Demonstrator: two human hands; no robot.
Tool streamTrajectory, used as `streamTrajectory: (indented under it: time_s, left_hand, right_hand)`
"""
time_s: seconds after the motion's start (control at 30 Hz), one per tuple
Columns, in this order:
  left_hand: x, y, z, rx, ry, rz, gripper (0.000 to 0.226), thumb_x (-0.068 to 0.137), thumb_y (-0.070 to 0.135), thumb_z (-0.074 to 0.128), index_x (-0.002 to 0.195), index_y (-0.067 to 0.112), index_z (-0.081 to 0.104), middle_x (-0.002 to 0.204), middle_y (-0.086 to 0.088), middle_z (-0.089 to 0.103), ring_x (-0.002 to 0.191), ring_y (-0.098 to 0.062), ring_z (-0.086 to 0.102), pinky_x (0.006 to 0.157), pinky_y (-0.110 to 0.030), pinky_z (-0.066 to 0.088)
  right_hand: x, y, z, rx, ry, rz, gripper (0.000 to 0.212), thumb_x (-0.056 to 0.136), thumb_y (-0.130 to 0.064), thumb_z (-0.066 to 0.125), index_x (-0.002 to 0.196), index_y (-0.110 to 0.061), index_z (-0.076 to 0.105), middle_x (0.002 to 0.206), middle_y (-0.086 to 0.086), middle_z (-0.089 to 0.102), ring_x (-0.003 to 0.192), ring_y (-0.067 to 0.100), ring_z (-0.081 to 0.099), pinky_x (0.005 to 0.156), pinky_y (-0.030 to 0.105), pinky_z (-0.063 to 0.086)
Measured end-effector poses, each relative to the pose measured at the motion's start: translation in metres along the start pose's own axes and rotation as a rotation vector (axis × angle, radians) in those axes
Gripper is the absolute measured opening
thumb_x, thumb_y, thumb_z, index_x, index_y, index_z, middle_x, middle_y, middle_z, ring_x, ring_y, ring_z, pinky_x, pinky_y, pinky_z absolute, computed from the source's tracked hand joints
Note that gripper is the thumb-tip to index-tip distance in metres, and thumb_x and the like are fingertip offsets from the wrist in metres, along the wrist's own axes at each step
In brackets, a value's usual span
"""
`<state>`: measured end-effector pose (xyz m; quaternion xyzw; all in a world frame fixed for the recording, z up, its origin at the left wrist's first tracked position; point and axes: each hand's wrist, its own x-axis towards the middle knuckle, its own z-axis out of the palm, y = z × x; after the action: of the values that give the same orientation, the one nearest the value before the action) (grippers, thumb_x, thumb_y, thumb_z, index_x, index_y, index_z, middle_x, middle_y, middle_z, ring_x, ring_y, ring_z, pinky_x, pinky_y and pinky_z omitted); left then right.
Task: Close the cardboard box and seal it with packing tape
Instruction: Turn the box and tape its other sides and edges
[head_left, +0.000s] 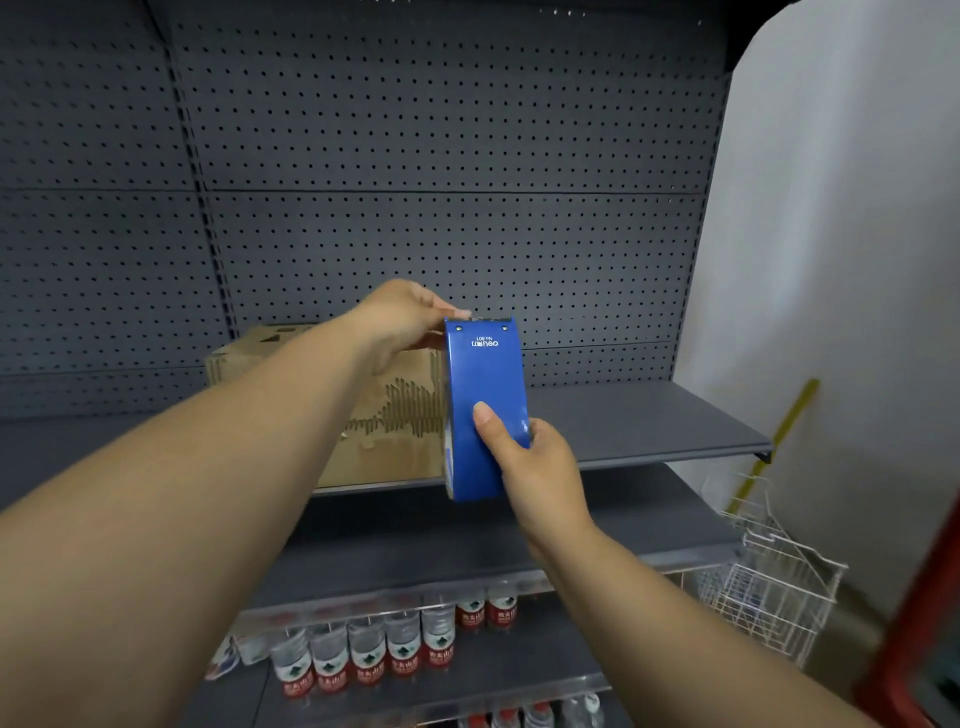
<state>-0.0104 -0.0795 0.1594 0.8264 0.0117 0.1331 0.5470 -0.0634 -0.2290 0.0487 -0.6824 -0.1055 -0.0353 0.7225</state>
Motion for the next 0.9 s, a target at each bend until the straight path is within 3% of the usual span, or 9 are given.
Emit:
streamTrajectory:
  time_s: [0.27,0.37,0.5,0.63,0.73,0.8,0.9]
  left_hand:
    - [0.039,-0.036,0.006,0.126,0.057,0.044,0.026,0.085,0.014,0.066,0.061,0.011,0.057,0.067,-0.007,0.061,0.061,-0.015,0.055,0.063,-0.024,0.045]
    - [0.049,-0.044,0.006,0.135,0.082,0.056,0.023,0.088,0.016,0.063,0.066,0.011,0.057,0.067,-0.005,0.061,0.058,-0.014,0.055,0.055,-0.021,0.046]
    - [0.065,-0.045,-0.003,0.047,0.123,0.078,0.020,0.090,0.015,0.060,0.070,0.012,0.058,0.071,-0.008,0.060,0.065,-0.017,0.054,0.063,-0.027,0.047]
    - [0.072,-0.052,-0.003,0.093,0.105,0.102,0.020,0.089,0.018,0.061,0.070,0.016,0.057,0.070,-0.001,0.059,0.065,-0.010,0.056,0.067,-0.018,0.051]
    - [0.080,-0.055,0.000,0.185,0.107,0.132,0.021,0.086,0.028,0.065,0.067,0.023,0.059,0.070,0.005,0.063,0.067,-0.005,0.060,0.088,-0.033,0.047]
    - [0.087,-0.060,0.000,0.255,0.128,0.142,0.024,0.081,0.039,0.067,0.063,0.024,0.060,0.071,0.010,0.065,0.080,-0.013,0.064,0.101,-0.047,0.038]
    - [0.092,-0.069,-0.001,0.277,0.140,0.137,0.024,0.076,0.044,0.067,0.063,0.026,0.061,0.073,0.011,0.068,0.087,-0.021,0.066,0.101,-0.053,0.038]
  right_hand:
    - [0.026,0.030,0.039,0.063,0.101,0.081,0.048,0.074,-0.049,0.072,0.081,-0.001,0.067,0.085,0.012,0.073,0.085,0.031,0.068,0.075,0.043,0.054]
    - [0.030,0.034,0.041,0.060,0.155,0.069,0.049,0.073,-0.046,0.073,0.079,0.001,0.065,0.083,0.014,0.073,0.083,0.031,0.068,0.075,0.046,0.056]
    - [0.032,0.042,0.041,0.060,0.175,0.075,0.047,0.072,-0.044,0.074,0.078,0.001,0.065,0.081,0.014,0.072,0.080,0.032,0.069,0.073,0.049,0.056]
    - [0.037,0.050,0.042,0.040,0.164,0.088,0.042,0.072,-0.045,0.074,0.077,-0.004,0.066,0.080,0.009,0.073,0.077,0.026,0.070,0.073,0.048,0.057]
    - [0.044,0.052,0.043,0.037,0.165,0.105,0.038,0.074,-0.044,0.073,0.077,-0.006,0.067,0.080,0.006,0.073,0.076,0.021,0.070,0.074,0.044,0.057]
    - [0.048,0.054,0.043,0.036,0.169,0.115,0.036,0.074,-0.043,0.073,0.076,-0.007,0.067,0.080,0.005,0.073,0.076,0.019,0.070,0.073,0.042,0.058]
    - [0.053,0.058,0.043,0.029,0.164,0.124,0.034,0.075,-0.042,0.073,0.075,-0.009,0.067,0.079,0.004,0.072,0.076,0.019,0.070,0.072,0.039,0.058]
